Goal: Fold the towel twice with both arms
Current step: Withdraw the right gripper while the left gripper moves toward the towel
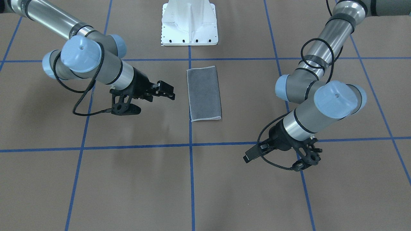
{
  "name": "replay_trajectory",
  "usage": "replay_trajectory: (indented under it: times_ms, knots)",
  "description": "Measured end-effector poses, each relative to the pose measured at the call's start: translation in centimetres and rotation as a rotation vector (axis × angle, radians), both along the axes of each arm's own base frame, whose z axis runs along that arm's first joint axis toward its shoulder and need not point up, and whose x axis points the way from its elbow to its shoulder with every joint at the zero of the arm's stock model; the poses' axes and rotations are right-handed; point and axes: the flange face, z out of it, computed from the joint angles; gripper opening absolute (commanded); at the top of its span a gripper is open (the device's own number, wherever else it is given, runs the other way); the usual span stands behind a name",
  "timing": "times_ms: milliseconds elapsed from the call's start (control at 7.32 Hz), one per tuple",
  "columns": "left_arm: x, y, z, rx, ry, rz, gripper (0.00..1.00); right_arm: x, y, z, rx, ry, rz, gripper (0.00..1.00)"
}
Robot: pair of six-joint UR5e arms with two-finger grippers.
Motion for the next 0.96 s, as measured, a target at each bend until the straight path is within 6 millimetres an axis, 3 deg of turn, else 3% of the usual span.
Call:
replay_trajectory:
  times_ms: [273, 410, 547, 956]
  knots:
    - [-3.1, 4.8, 2.5, -0.01, 0.023, 0.004, 0.99, 3.9, -3.1, 2.2, 0.057, 0.022, 0.047, 1.0]
    - [-3.7, 8.0, 2.9, -0.036, 0.043, 0.002, 0.99, 4.9, -4.1, 2.9, 0.072, 0.033, 0.061, 1.0]
    - [-2.6, 12.0, 2.6, -0.06, 0.061, 0.005, 0.99, 5.3, -4.8, 3.5, 0.079, 0.042, 0.07, 1.0]
    - [5.1, 24.0, 0.6, -0.102, 0.09, 0.0, 0.99, 5.4, -5.5, 4.3, 0.09, 0.056, 0.077, 1.0]
